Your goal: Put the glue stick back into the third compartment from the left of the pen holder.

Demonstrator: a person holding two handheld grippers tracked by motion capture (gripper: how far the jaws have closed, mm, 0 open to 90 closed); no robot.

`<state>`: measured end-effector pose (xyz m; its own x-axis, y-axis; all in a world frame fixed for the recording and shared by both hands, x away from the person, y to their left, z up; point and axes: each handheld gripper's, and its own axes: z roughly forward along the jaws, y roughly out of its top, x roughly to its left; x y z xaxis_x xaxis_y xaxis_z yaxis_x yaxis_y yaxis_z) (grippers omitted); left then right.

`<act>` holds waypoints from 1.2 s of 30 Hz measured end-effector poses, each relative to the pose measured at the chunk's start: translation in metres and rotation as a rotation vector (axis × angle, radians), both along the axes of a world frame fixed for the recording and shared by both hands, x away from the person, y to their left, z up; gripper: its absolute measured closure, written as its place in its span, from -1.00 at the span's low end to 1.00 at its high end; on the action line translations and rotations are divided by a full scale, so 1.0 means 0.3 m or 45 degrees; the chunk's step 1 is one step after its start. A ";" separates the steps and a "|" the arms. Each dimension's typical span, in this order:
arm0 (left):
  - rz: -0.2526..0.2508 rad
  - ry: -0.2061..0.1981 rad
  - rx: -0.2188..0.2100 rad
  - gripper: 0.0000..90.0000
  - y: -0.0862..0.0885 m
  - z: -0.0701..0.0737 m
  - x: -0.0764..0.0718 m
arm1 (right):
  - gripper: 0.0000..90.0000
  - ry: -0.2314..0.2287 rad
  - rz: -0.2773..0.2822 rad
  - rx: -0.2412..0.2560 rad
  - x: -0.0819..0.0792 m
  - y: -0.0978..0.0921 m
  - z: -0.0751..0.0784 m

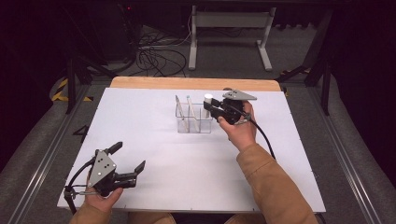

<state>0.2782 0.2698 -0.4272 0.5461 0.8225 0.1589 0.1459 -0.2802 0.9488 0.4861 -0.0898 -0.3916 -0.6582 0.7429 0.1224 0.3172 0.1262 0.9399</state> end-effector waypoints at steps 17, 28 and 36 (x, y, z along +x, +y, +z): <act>0.000 0.001 -0.005 -0.84 0.000 0.000 0.002 | -0.16 -0.117 0.006 -0.008 -0.021 -0.016 0.025; 0.013 -0.007 -0.011 -0.84 0.010 0.005 -0.001 | -0.29 -0.205 0.081 -0.023 -0.094 -0.041 0.088; 0.019 -0.008 -0.011 -0.84 0.013 0.007 -0.002 | -0.33 -0.227 0.107 -0.017 -0.170 -0.097 0.108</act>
